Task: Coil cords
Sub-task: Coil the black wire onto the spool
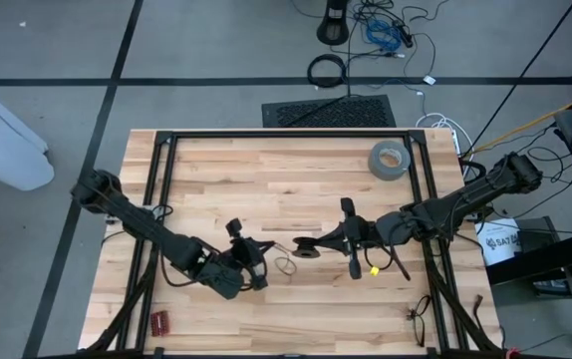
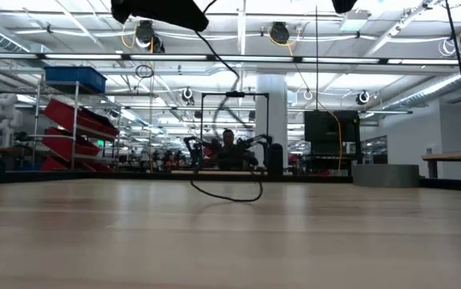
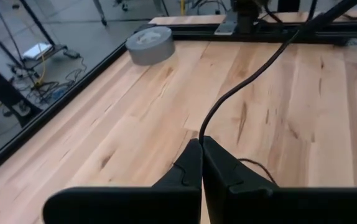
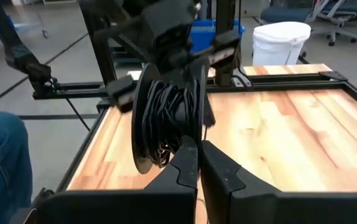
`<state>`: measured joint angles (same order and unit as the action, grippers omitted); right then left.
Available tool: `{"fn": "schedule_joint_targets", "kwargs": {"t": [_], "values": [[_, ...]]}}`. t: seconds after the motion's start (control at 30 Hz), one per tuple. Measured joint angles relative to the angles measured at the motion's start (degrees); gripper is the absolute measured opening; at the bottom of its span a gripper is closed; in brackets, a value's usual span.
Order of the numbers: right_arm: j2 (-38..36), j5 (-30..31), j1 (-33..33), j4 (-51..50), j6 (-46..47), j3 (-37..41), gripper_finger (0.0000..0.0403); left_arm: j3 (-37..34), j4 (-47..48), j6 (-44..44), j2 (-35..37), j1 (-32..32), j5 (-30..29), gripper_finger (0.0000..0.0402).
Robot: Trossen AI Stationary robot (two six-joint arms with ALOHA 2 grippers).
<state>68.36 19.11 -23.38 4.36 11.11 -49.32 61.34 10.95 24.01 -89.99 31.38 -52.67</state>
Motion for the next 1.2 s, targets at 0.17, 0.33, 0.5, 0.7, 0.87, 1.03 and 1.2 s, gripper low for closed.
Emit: {"fn": "schedule_joint_targets", "kwargs": {"t": [0.17, 0.33, 0.5, 0.7, 0.87, 1.03, 1.2], "values": [[0.00, 0.01, 0.00, -1.06, -0.77, 0.00, 0.0000, 0.00, 1.56, 1.16, 2.52, 0.00, 0.01, 0.0000], [0.14, 0.01, 0.00, -1.95, -1.18, 0.00, 0.0000, 0.00, 1.69, -1.97, 4.45, -0.22, 0.08, 0.0000], [1.38, 0.03, 0.02, -2.62, -1.27, 0.00, 0.0000, 0.00, 2.02, -3.85, 5.81, -0.55, 1.73, 0.0000], [2.87, 0.44, 0.54, -2.61, -1.29, 0.00, 0.0000, 0.00, 2.24, -3.77, 7.55, -1.39, 3.31, 0.0000], [4.30, 3.31, 0.92, -2.84, -2.74, -0.02, 0.0000, 0.12, 2.03, -3.34, 9.03, -2.20, 5.22, 0.0000], [5.88, 7.88, 1.62, -2.82, -4.17, -0.02, 0.0000, 1.95, 1.56, -3.30, 9.13, -2.27, 7.53, 0.0000], [7.44, 12.85, 1.92, -2.36, -5.74, -0.02, 0.0000, 3.06, 1.62, -2.28, 9.13, -2.45, 8.27, 0.0000]]}}
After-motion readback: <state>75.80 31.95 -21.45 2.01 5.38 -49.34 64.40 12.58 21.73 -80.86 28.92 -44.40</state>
